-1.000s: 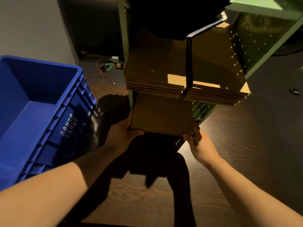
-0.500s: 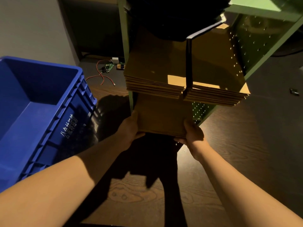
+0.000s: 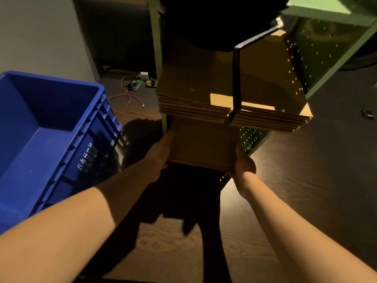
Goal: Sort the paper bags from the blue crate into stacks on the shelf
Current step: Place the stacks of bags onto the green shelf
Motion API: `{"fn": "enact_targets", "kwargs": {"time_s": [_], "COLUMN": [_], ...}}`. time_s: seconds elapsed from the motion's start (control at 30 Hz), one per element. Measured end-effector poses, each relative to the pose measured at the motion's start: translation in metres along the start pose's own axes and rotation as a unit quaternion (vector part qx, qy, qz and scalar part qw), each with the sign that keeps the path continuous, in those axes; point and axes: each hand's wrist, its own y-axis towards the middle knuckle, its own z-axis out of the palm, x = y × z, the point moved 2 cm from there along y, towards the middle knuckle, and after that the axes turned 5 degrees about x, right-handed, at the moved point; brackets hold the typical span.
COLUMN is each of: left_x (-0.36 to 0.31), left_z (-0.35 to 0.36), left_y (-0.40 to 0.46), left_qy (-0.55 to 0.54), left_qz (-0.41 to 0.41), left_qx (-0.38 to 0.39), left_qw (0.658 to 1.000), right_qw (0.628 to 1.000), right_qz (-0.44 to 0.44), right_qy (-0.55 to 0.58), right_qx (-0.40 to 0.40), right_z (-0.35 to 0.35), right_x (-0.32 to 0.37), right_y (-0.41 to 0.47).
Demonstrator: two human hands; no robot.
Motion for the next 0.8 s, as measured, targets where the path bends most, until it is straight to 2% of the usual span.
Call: {"fn": "enact_targets", "kwargs": {"time_s": [0.37,0.47,0.63,0.8], "left_x": [0.008,0.017,0.038,0.055], "left_z": [-0.002,-0.006,-0.016,-0.027], "left_y": [0.000,-0.004,-0.008,-0.017], "left_qy": [-0.023,-0.058,-0.077,-0.076], "left_qz": [0.004,0.010,0.019,0.004], "left_qx": [0.005,-0.005,0.033,0.039], "left_qw": [1.000,0.998,0.996,0.996], "right_qw": [0.999,0.999,0.997,0.998], "right_qz": [-0.012,-0.030,-0.060,-0.023], "right_qy": [0.038,0.009,-0.029,-0.053], "right_qx": [0.012,0.012,0.034,0.035], "right_z": [-0.003,-0.008,-0.020,-0.032], "right_x": [0.000,-0.008,-0.024,-0.035], "right_y": [-0.009,-0.021,-0.028,-0.033]}}
